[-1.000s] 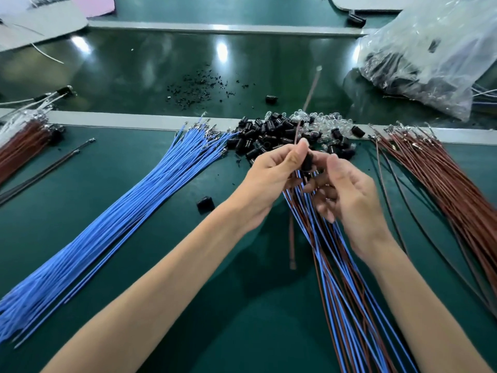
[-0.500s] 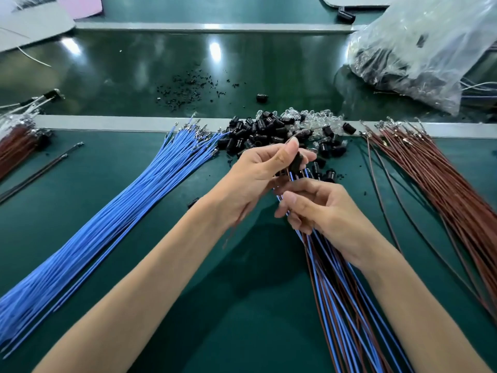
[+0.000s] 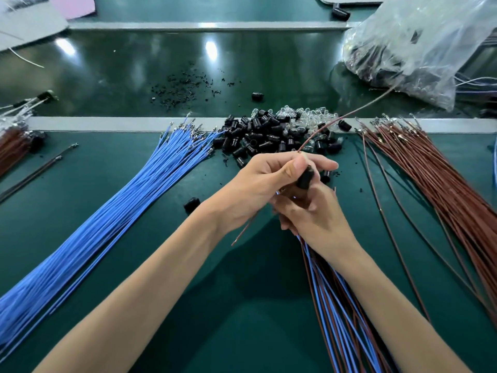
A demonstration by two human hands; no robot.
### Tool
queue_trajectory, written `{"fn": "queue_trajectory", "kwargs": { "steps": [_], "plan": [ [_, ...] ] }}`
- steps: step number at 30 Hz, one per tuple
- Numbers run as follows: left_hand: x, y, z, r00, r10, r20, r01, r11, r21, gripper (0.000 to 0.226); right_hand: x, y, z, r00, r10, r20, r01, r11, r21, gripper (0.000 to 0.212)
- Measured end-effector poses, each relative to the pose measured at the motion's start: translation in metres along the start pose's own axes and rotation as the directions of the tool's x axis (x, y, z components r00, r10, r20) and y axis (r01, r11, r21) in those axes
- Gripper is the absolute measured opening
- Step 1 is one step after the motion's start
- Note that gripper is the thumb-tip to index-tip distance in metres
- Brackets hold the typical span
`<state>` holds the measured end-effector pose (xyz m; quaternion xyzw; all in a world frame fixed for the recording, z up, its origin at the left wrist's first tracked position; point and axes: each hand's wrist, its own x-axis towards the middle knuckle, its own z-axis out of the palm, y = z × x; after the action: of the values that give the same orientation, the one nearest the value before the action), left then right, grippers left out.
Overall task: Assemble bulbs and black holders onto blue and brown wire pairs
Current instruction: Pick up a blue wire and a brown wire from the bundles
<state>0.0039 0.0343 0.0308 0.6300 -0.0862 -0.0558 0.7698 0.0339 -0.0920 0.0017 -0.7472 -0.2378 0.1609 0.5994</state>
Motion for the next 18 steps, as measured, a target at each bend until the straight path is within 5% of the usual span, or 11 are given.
{"fn": "queue_trajectory", "kwargs": {
  "steps": [6,12,18],
  "plan": [
    [0.004,-0.005,0.000,1.000,0.023,-0.020,-0.023,0.999,0.022,0.032,0.001,0.003,-0.003,0.997,-0.022,-0.076,0.030,0.994,0.102,0.028],
    [0.007,-0.006,-0.026,0.958,0.066,-0.280,-0.013,0.982,0.188,0.018,0.001,-0.001,-0.008,0.964,-0.100,-0.247,0.132,0.985,0.115,0.011],
    [0.008,-0.013,-0.029,0.965,-0.007,-0.262,0.015,1.000,0.028,0.012,0.006,-0.001,-0.023,0.932,-0.131,-0.339,0.239,0.923,0.301,0.019]
  ]
}}
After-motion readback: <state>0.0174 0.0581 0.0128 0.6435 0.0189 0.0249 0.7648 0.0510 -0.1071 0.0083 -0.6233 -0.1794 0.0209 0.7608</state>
